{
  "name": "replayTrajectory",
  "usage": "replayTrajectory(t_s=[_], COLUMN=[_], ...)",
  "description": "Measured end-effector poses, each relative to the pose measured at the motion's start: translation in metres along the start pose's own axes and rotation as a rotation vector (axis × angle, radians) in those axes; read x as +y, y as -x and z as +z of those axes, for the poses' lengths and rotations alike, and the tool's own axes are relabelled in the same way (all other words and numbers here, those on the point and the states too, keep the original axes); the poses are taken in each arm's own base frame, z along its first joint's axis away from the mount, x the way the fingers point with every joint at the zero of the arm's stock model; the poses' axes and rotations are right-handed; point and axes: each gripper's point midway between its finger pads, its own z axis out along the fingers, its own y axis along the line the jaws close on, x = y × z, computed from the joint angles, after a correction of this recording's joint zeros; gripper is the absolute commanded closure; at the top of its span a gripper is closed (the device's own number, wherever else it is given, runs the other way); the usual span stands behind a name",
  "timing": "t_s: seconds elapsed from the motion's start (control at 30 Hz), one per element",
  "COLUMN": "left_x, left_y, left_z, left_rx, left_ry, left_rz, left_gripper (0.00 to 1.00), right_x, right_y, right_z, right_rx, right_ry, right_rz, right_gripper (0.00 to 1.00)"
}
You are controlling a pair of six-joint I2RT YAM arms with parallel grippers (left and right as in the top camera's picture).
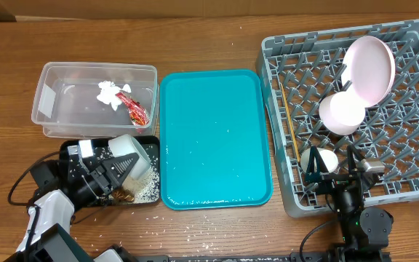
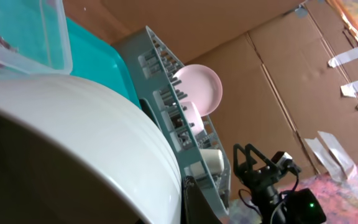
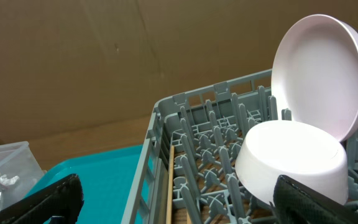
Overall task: Sort waste into correct bins and load items into the dishwasher
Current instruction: 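Tip the bowl over the black tray to dump the scraps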
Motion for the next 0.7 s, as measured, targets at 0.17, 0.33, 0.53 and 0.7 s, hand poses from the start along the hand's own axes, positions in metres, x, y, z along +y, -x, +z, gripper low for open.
replayTrajectory(t_s=[0.17, 0.33, 0.53, 0.7], left_x=[0.001, 0.009, -0.001, -0.021], left_y=[0.001, 0.000, -0.006, -0.009], left_z=[0.000, 0.003, 0.026, 0.066], left_rx=[0.001, 0.027, 0.119, 0.274], left_ry=[0.005, 0.042, -0.016, -0.058], left_rz=[-0.018, -0.003, 0.026, 0.063], left_gripper=[0.96, 0.96, 0.96, 0.96], right_x=[0.000, 0.000, 0.000, 0.000], right_y=[0.000, 0.000, 0.000, 0.000], right_z=[0.000, 0.000, 0.000, 0.000], right_rx=[0.000, 0.000, 0.000, 0.000], right_ry=[0.000, 0.000, 0.000, 0.000], right_rz=[0.000, 0.000, 0.000, 0.000], right_gripper=[0.00, 0.00, 0.00, 0.00])
